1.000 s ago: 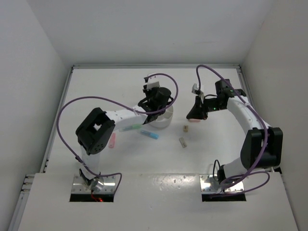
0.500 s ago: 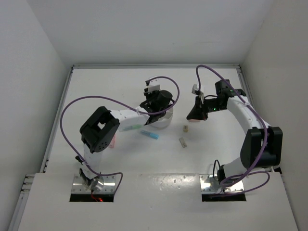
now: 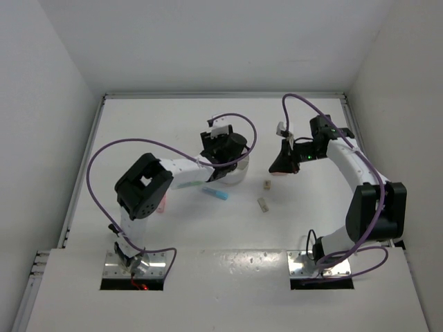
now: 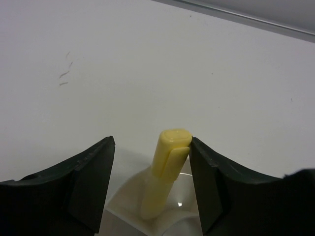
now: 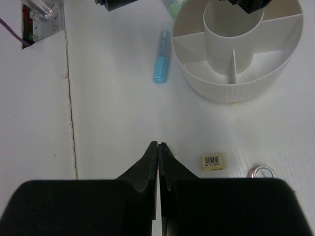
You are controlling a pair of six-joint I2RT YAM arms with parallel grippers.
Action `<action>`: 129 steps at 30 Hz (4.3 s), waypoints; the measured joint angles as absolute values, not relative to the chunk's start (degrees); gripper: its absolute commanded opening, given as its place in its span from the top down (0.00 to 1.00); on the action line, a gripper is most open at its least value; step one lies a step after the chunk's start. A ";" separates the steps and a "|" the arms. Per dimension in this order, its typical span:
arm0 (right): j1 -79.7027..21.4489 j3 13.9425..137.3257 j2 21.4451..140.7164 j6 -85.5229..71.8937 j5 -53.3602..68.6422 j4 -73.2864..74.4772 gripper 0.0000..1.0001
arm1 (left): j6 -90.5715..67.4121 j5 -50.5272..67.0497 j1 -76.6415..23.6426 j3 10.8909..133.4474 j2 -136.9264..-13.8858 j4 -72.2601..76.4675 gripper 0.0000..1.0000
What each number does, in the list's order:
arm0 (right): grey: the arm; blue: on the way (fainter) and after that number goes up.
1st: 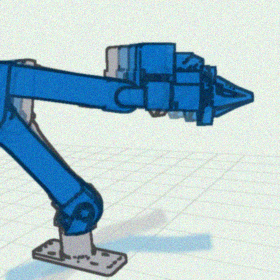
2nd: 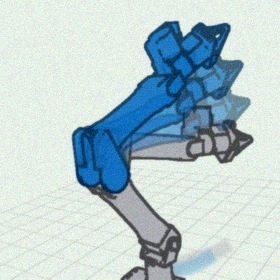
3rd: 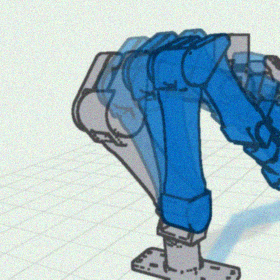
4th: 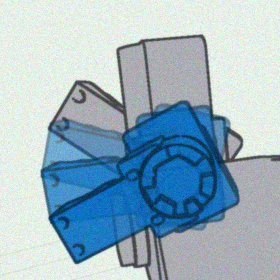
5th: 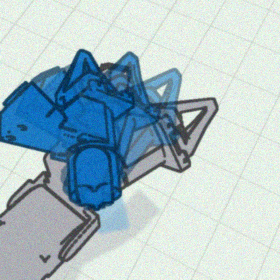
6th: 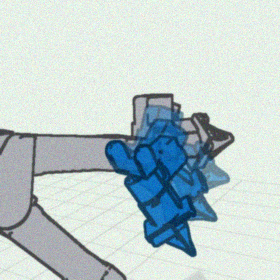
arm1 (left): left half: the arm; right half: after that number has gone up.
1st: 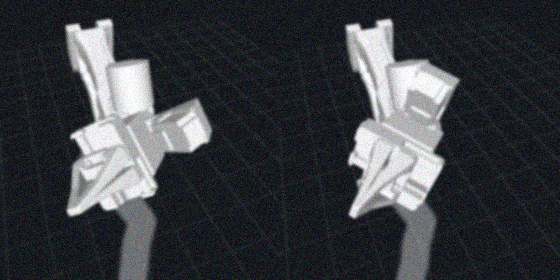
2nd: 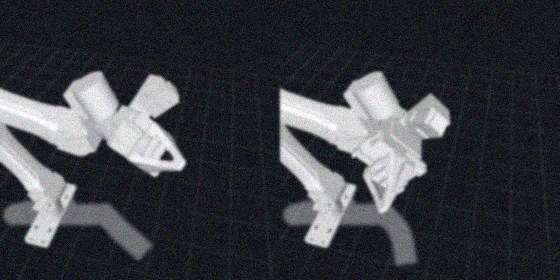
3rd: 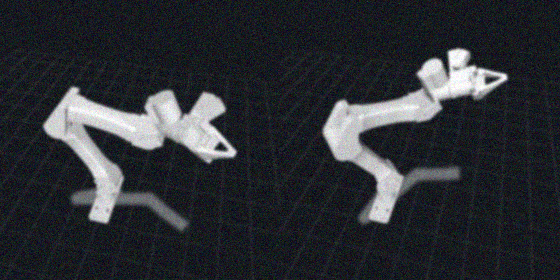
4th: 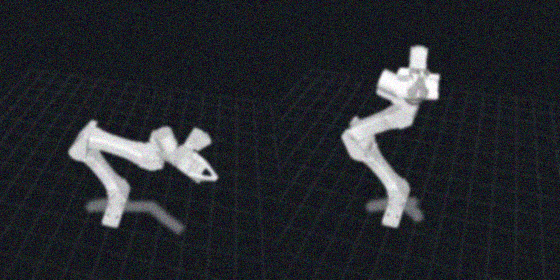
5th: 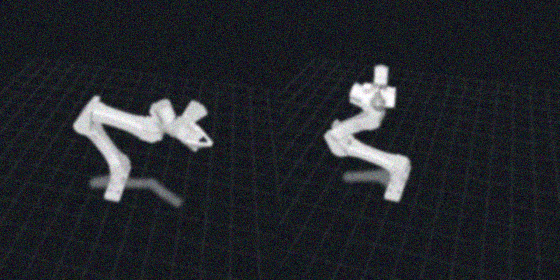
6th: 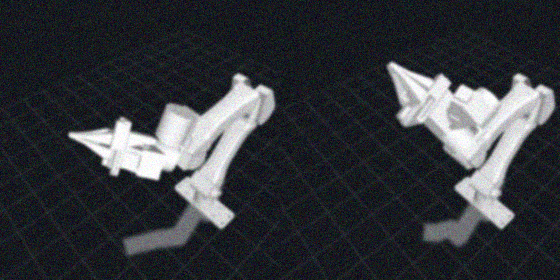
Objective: Sort the stationery into containers
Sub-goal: Place the pen in the storage box, then pick up the pen from the center of the board.
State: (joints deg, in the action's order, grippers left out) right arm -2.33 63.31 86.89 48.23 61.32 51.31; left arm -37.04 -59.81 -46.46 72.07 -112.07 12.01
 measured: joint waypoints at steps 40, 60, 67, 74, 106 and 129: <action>-37.60 102.30 112.16 37.19 31.22 47.79 0.79 | -44.51 -9.23 -2.04 50.61 -63.20 -24.12 0.55; -57.78 124.01 141.23 32.97 10.50 49.28 0.33 | -42.94 2.87 21.71 44.71 -59.40 -21.21 0.07; -57.34 123.66 141.62 32.05 6.98 44.95 0.31 | -42.96 4.40 22.02 44.36 -59.33 -20.82 0.07; -57.34 127.52 145.91 31.97 6.15 45.23 0.31 | -42.96 5.13 22.02 44.36 -58.92 -20.45 0.07; -55.83 125.86 145.58 37.30 15.90 53.63 0.72 | -42.89 5.61 22.02 44.36 -58.65 -20.45 0.06; -53.32 112.90 129.49 18.39 16.16 34.26 1.00 | -42.89 6.17 22.02 44.36 -58.65 -20.45 0.06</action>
State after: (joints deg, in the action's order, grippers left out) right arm -53.32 112.90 129.49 18.39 16.16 34.26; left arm -42.89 6.17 22.02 44.36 -58.65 -20.45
